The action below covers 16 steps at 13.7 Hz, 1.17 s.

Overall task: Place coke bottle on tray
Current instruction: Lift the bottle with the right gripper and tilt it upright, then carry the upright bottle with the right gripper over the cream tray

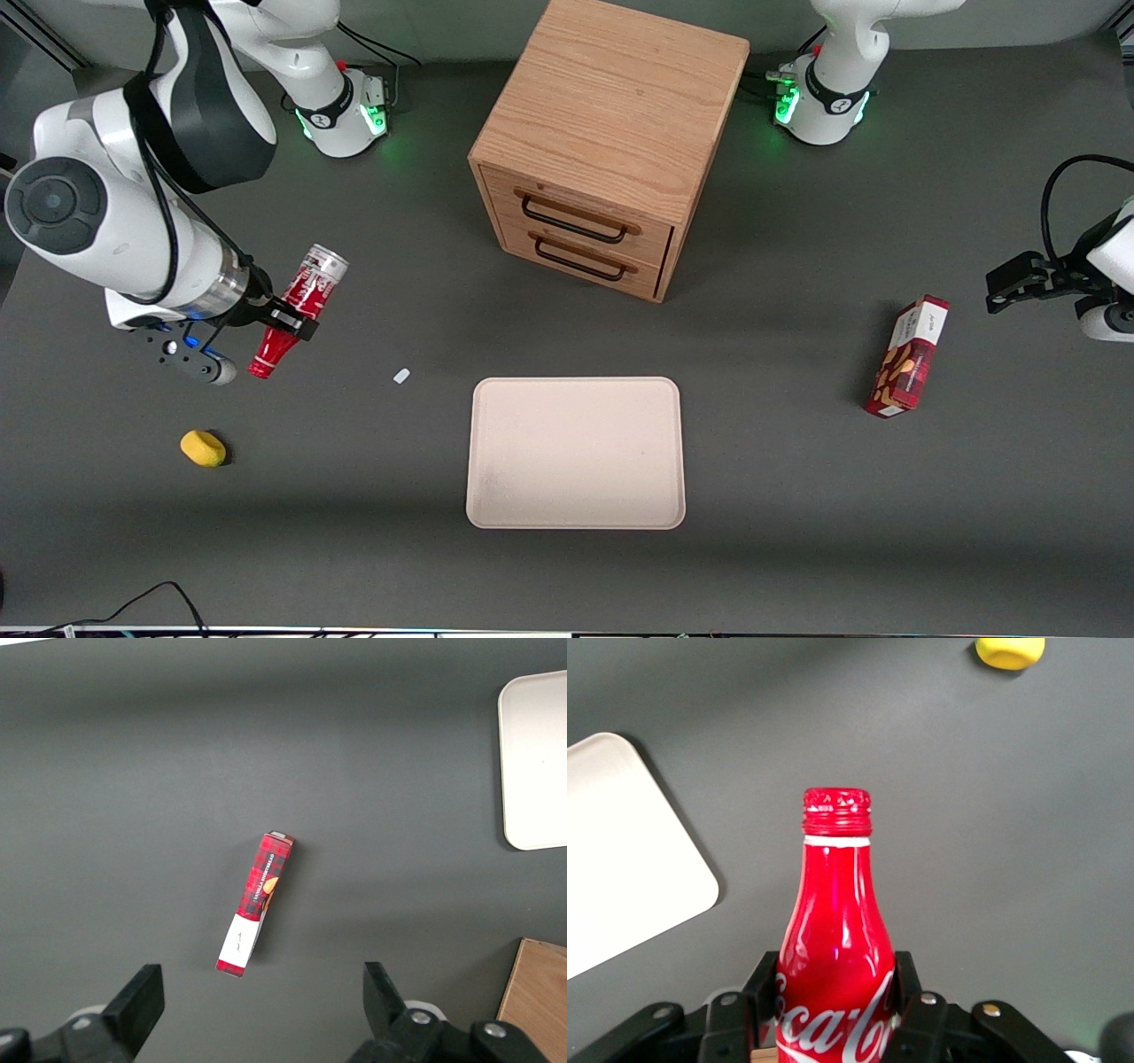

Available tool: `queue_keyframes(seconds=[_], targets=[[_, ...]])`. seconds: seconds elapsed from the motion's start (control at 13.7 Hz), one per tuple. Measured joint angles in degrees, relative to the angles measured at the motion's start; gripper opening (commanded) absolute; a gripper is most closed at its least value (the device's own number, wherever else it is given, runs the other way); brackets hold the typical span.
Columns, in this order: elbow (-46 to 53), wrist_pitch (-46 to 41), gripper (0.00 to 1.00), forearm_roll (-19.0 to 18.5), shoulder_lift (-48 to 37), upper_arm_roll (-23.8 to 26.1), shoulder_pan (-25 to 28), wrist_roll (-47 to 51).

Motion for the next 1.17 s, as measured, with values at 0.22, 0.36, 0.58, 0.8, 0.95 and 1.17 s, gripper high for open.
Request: queue_keyframes(seconds=[0.22,0.36,0.58,0.8,0.95,1.17], targets=[[2.5,-1.0,0.0,0.0,2.0,0.3,0.3,0.0],[6.7,-2.6,0.0,0.0,6.3,0.7,1.1,0.4],[15.9,-2.6,0.0,-0.3,16.7,0.8,4.7,4.1],[25.7,-1.4,0.0,-0.7,26.2,-3.1,12.2,7.0],[28.9,1.9,0.0,-0.7,29.9,-7.4,17.2,7.4],[30.1,7.2,0.0,-0.7,33.4,-8.4,19.6,7.5]])
